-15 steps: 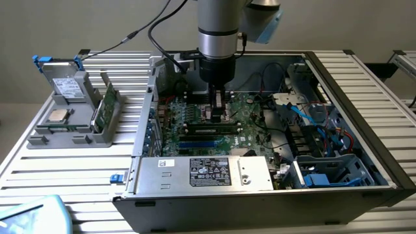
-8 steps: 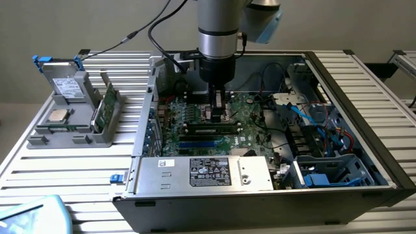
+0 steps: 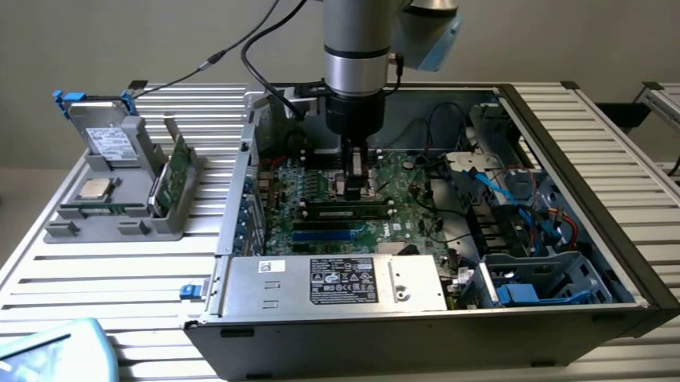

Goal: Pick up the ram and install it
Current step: 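Press down the ram until it locks into place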

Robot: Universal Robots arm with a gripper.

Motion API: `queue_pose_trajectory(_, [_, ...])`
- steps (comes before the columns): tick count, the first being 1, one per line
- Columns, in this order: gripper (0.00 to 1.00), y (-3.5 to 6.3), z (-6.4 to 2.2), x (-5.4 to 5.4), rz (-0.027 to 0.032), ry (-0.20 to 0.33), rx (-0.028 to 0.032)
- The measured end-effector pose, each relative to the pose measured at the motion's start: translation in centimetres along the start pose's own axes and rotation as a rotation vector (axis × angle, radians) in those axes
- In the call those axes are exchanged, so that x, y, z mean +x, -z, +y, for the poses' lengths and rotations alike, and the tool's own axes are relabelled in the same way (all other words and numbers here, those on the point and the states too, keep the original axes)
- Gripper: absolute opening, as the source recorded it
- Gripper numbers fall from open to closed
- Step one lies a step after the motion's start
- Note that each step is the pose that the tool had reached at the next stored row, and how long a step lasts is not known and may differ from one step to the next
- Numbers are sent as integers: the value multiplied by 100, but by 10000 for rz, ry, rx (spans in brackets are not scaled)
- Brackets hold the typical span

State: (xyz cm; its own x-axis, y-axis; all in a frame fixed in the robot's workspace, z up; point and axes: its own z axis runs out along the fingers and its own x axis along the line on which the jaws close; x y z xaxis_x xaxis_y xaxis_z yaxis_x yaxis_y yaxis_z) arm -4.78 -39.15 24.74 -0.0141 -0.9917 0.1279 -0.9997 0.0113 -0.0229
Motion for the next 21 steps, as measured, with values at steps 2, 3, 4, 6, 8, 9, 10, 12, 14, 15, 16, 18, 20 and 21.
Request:
queue_pose_trajectory(2, [11,-4,0,0,8,-359,-47])
queue_pose_trajectory(3, [11,-5,0,0,12,-537,-70])
queue_pose_trajectory(4, [11,-6,0,-1,16,-716,-93])
queue_pose_trajectory(6, [11,-9,0,-1,24,-1077,-139])
queue_pose_trajectory(8, [11,-12,0,-2,33,-1436,-186])
queue_pose_trajectory(9, [11,-14,0,-2,37,-1615,-208])
queue_pose_trajectory(10, [11,-15,1,-2,42,-1791,-231])
queue_pose_trajectory(12, [11,-16,1,-2,49,-2133,-276])
queue_pose_trajectory(14, [11,-17,0,-2,-9,-2389,-316])
queue_pose_trajectory(15, [11,-18,0,-2,-57,-2492,-334])
queue_pose_trajectory(16, [11,-17,0,-2,-110,-2599,-354])
queue_pose_trajectory(18, [11,-17,1,-2,-203,-2807,-388])
queue_pose_trajectory(20, [11,-18,1,-3,-247,-3034,-416])
queue_pose_trajectory(21, [11,-18,0,-3,-258,-3170,-431])
